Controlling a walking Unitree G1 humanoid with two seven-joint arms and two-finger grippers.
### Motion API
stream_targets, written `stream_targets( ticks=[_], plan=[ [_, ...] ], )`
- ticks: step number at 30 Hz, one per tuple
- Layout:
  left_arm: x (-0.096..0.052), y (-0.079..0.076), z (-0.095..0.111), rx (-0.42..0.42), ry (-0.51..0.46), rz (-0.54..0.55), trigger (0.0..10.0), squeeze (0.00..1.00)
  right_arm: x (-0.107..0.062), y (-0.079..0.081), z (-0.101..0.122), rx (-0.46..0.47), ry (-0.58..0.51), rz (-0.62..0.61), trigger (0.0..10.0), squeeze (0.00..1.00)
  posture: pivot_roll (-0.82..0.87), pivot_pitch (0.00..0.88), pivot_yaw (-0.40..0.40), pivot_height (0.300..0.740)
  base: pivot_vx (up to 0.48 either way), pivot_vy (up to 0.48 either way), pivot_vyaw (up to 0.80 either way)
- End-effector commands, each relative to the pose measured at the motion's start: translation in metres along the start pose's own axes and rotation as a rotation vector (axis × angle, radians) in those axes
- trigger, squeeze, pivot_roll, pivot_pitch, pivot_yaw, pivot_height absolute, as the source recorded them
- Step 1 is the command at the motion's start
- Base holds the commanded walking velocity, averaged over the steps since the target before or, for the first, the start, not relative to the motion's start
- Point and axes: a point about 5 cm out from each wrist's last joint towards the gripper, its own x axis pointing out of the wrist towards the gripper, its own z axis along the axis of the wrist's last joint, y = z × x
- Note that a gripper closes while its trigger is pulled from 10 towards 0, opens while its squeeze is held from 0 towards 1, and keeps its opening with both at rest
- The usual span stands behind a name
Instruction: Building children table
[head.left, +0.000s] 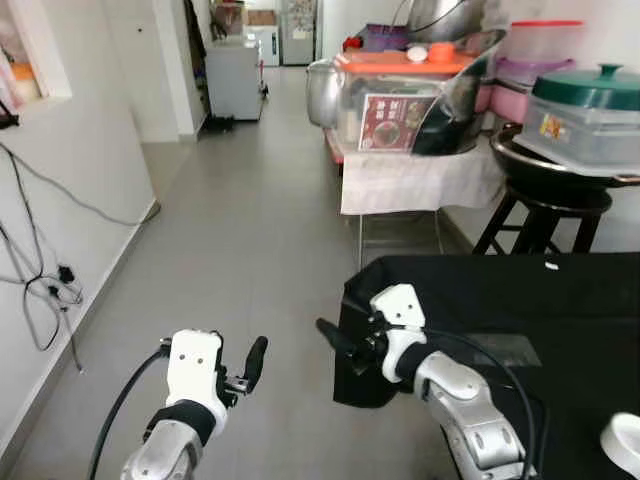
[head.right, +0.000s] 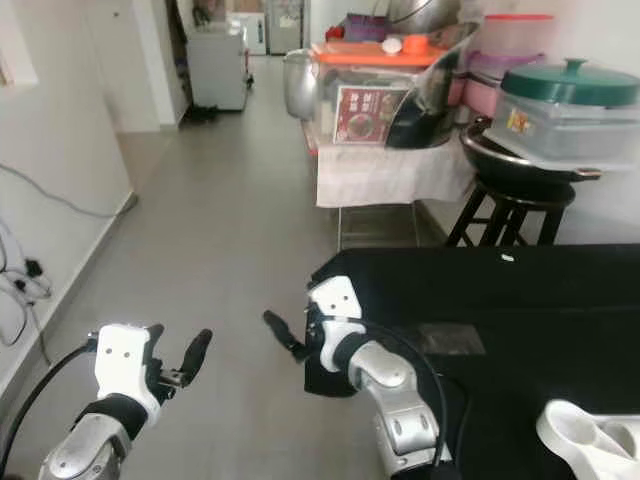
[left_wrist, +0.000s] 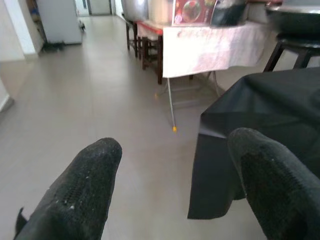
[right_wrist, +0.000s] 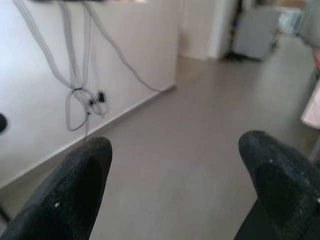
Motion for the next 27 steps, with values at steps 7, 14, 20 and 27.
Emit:
stream_targets(
  ticks=[7, 14, 20, 27],
  plan=[
    [0.001, -0.003, -0.003, -0.033, 0.016, -0.022, 10.0, 0.00, -0.004, -0.010, -0.005, 0.014, 0.029, -0.042, 10.0, 0.00, -0.01, 0.000, -0.036, 0.740, 0.000, 0.000, -0.80],
    [0.001, -0.004, -0.003, -0.032, 0.019, -0.027, 10.0, 0.00, -0.004, -0.012, -0.006, 0.014, 0.041, -0.067, 10.0, 0.00, -0.01, 0.000, -0.037, 0.740, 0.000, 0.000, -0.80],
    [0.001, -0.004, -0.003, -0.032, 0.016, -0.029, 10.0, 0.00, -0.003, -0.018, -0.005, 0.009, 0.033, -0.125, 10.0, 0.00, -0.01, 0.000, -0.040, 0.740, 0.000, 0.000, -0.80],
    [0.001, -0.004, -0.002, -0.029, 0.008, -0.030, 10.0, 0.00, -0.002, -0.022, -0.004, 0.013, 0.029, -0.159, 10.0, 0.00, -0.01, 0.000, -0.044, 0.740, 0.000, 0.000, -0.80]
  ],
)
